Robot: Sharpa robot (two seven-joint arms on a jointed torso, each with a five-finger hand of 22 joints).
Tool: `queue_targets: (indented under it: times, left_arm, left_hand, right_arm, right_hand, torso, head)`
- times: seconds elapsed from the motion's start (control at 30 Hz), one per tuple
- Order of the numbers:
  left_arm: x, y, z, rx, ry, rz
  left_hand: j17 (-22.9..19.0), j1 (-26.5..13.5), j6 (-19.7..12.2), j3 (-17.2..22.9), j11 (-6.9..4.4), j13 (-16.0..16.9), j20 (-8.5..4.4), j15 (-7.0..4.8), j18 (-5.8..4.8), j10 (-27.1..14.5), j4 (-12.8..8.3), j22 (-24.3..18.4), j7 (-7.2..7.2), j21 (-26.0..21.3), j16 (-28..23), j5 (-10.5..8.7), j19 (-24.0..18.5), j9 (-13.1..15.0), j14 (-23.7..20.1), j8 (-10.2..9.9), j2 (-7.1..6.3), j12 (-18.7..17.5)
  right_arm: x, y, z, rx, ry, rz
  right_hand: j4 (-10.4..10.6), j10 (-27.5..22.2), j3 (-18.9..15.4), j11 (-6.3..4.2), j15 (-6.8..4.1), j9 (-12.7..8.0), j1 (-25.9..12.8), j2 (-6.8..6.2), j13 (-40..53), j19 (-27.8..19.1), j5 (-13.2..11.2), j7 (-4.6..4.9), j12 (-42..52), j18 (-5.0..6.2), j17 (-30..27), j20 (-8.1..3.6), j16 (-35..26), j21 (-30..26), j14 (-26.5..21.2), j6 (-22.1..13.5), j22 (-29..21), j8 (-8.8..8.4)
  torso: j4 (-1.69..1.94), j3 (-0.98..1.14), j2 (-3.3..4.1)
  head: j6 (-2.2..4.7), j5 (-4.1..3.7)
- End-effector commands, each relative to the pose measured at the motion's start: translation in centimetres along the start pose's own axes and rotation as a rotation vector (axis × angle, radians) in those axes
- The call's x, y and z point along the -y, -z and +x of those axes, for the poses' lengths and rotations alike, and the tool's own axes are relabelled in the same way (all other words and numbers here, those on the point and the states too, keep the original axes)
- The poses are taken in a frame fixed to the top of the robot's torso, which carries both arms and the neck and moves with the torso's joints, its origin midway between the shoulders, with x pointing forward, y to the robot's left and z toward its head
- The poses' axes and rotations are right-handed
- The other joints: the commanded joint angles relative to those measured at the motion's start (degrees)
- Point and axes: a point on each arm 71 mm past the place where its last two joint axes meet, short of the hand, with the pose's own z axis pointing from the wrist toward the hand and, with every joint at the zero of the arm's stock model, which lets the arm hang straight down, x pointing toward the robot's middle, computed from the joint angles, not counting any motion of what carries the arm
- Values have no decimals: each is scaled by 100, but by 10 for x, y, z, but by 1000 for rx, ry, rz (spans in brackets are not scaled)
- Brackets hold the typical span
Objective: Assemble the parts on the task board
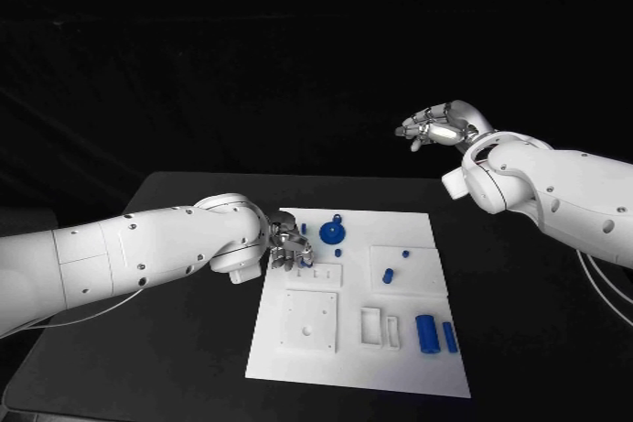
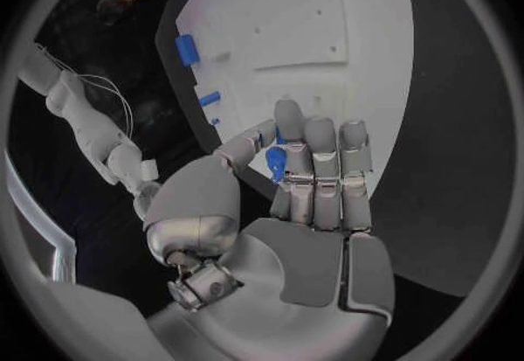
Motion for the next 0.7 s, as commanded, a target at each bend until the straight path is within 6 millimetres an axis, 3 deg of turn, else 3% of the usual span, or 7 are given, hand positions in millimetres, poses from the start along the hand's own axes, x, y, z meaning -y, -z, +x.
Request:
queue_targets:
  times: [0.03, 0.13, 0.27, 0.6, 0.7]
  left_arm:
    - [4, -2, 3, -3, -3, 12]
    - [4, -4, 5, 11, 4, 20]
    - [6, -5, 6, 24, 11, 31]
    - [10, -8, 12, 10, -43, 40]
    - [10, -9, 15, -9, -52, 39]
  left_hand:
    - [33, -30, 474, 19, -98, 152, -574, -160, 16, 44, -19, 135, -464, 149, 169, 35, 13, 277, 46, -32, 63, 260]
    - [23, -59, 499, 38, -107, 248, -616, -194, 16, -28, -19, 125, -472, 277, 294, 84, -2, 332, 29, -61, 58, 460]
    - [13, -93, 534, 42, -121, 309, -649, -225, 20, -48, -25, 121, -486, 377, 406, 258, 8, 375, 50, -78, 54, 619]
    - [-11, -192, 656, 32, -163, 380, -695, -273, 24, -87, 23, 106, -530, 513, 587, 302, 19, 454, 63, -79, 48, 862]
    - [-23, -213, 696, 36, -178, 389, -707, -285, 25, -104, 44, 102, -545, 548, 637, 303, 18, 480, 60, -78, 49, 926]
  right_arm:
    - [-2, -1, 3, -18, -59, -9]
    - [-4, -1, 5, -27, -61, -12]
    - [-4, -2, 7, -31, -62, -12]
    - [-7, -2, 13, -55, -65, -16]
    - [-7, -2, 13, -56, -64, -14]
  right_hand:
    - [-53, 179, -35, 8, 152, -7, 4, 67, -418, -299, -9, 80, -305, -113, -189, 106, -493, -198, -117, -21, -102, 42]
    - [-59, 272, -79, 16, 257, -34, 43, 77, -667, -525, -12, 84, -426, -136, -277, 177, -788, -325, -215, -30, -142, 56]
    - [-53, 267, -104, 44, 317, -61, 80, 84, -847, -665, -11, 89, -515, -146, -325, 221, -969, -396, -291, -42, -151, 60]
    - [-35, 272, -122, 67, 355, -93, 118, 109, -1030, -753, 30, 93, -579, -140, -350, 257, -1102, -433, -304, -52, -135, 66]
    - [-37, 269, -127, 73, 363, -99, 132, 123, -1078, -779, 43, 88, -592, -138, -354, 267, -1135, -445, -309, -40, -132, 76]
  torso:
    - [-7, -2, -3]
    - [-16, 3, 5]
    - [-12, -6, 5]
    - [-4, 8, 13]
    - [-5, 0, 5]
  head:
    - [-35, -12]
    - [-44, -28]
    - [-64, -62]
    - [-101, -123]
    - [-119, -129]
